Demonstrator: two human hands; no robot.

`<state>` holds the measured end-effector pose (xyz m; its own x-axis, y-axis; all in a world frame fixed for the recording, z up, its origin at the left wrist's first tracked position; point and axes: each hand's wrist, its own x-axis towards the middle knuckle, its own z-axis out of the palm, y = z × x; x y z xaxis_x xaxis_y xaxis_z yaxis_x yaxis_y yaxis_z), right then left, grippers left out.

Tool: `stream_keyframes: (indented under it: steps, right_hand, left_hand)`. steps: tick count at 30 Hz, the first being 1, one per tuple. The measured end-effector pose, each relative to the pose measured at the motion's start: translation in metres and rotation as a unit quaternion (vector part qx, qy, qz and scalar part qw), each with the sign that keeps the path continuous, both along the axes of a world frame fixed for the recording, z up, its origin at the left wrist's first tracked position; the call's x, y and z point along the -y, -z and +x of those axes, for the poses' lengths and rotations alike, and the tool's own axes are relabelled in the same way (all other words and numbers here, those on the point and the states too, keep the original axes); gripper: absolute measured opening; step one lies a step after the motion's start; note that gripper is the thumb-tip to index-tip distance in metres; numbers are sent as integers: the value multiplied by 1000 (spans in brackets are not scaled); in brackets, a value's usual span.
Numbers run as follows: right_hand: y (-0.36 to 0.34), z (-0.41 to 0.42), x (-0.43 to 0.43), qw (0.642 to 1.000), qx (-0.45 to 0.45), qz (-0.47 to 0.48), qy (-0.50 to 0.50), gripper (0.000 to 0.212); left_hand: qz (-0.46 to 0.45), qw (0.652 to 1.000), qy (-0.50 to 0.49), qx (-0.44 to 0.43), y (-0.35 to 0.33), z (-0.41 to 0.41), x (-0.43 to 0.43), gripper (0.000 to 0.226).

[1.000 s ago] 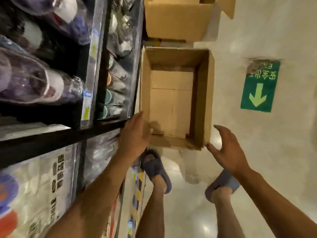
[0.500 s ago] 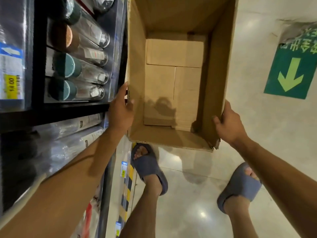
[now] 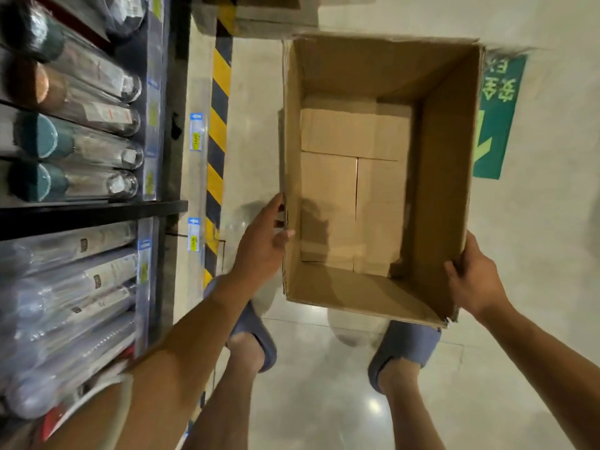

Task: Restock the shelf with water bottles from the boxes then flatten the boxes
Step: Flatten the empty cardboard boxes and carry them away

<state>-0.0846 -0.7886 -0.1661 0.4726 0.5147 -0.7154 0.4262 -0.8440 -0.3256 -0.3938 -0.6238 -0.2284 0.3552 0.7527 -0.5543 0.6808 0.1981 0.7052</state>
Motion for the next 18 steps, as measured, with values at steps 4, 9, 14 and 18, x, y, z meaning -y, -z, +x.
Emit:
stream_keyframes:
  steps: [4, 9, 14, 18]
  right_hand:
    - [-18, 16, 12, 998, 50, 29, 9, 65]
    - [-69, 1, 22, 983, 158, 78, -49, 68]
    - [-81, -56, 16, 979, 144, 79, -120, 77]
    - [-77, -106, 5, 982, 114, 89, -121, 84]
  left_hand:
    - [24, 999, 15, -39, 3, 20, 7, 66]
    - [111, 973, 51, -195, -19, 42, 6, 79]
    - [-134, 989, -43, 41, -83, 78, 5, 53]
    - [-321, 936, -85, 114, -116, 99, 14, 47]
